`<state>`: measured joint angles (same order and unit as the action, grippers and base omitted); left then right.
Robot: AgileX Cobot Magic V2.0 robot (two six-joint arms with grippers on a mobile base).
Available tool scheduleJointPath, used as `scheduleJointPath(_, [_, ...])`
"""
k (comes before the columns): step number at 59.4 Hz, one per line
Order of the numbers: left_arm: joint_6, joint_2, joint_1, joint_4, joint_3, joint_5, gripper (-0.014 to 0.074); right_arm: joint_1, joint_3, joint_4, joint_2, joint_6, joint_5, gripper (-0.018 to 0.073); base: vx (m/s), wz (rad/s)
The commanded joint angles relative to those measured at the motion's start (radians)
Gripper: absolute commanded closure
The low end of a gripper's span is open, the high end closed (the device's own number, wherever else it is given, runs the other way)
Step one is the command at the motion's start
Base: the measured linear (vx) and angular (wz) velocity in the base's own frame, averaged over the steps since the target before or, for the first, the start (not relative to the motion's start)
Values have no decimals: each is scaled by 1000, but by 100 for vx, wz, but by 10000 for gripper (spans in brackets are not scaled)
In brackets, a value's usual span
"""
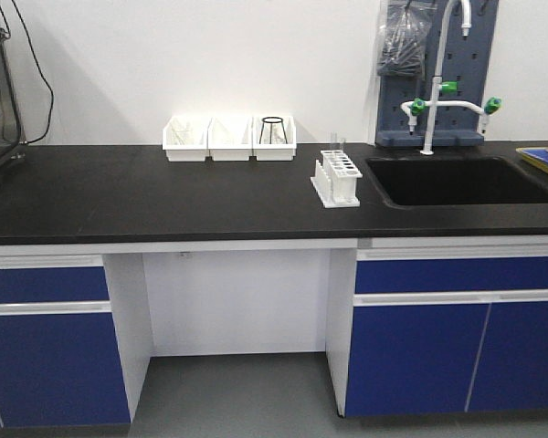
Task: Flip and reinsert test tube from rack
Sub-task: 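Drive the base toward the white test-tube rack on the bench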
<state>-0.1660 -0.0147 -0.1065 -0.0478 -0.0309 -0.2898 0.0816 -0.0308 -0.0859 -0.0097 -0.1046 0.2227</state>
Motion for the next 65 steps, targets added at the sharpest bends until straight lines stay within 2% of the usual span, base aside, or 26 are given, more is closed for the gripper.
scheduleJointPath(1, [0, -3, 7, 4, -2, 88, 603, -2, -1, -12, -11, 5, -76, 568, 40, 10])
scheduleJointPath(65, [0, -3, 7, 4, -2, 88, 603, -2, -1, -12, -11, 5, -76, 568, 49, 2])
